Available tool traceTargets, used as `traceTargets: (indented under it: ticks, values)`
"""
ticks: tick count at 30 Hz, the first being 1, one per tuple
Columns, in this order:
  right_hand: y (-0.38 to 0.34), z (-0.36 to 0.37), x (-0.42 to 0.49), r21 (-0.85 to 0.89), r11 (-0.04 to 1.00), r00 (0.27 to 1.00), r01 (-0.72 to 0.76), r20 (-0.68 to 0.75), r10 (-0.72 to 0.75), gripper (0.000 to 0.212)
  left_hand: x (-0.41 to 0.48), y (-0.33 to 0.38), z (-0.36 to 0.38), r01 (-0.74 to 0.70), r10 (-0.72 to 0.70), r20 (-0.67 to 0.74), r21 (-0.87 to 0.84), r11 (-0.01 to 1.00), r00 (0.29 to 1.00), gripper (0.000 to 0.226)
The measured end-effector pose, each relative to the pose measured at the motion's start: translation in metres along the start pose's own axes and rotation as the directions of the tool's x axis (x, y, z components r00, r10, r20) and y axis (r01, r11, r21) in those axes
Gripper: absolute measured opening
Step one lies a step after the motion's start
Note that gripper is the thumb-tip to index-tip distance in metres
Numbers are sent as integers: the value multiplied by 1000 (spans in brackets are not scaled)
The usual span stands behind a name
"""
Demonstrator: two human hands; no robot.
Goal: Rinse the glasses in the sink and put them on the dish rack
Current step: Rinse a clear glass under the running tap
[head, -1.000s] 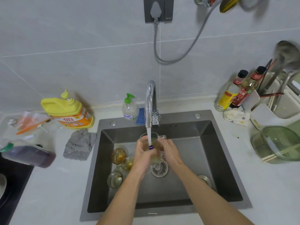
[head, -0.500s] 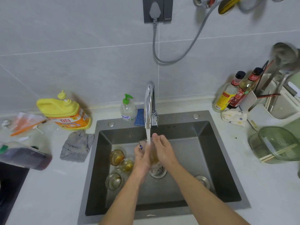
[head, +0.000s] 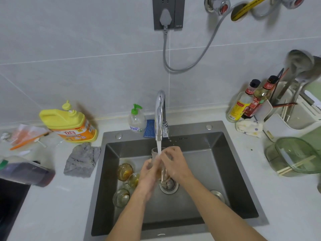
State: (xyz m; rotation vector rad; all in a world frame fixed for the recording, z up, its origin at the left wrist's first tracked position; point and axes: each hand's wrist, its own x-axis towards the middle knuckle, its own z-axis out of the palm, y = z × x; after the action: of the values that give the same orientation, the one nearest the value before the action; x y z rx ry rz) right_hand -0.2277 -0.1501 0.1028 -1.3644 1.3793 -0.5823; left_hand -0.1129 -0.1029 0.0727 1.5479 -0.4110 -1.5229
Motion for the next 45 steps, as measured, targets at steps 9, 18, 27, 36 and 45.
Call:
traceTargets:
  ticks: [9,18,27,36,45]
  values:
    - [0,-3,8,-3,995,991,-105,-82,104,50,-12,1,3,164,-146,80,-615,771,986,38]
    - [1,-12,16,-435,893,993,-119,-33,116,89,1,-8,3,201,-158,133,-787,584,978,49]
    - [-4,-20,15,-385,923,983,-11,164,80,62,15,-9,-5,163,-33,197,-691,704,980,25]
    - [6,-21,21,-641,517,814,568,344,-468,24,19,0,0,236,-237,75,-581,779,969,57]
    - [-18,-23,24,-560,805,784,197,583,214,25,22,-7,6,247,-216,120,-408,879,969,44]
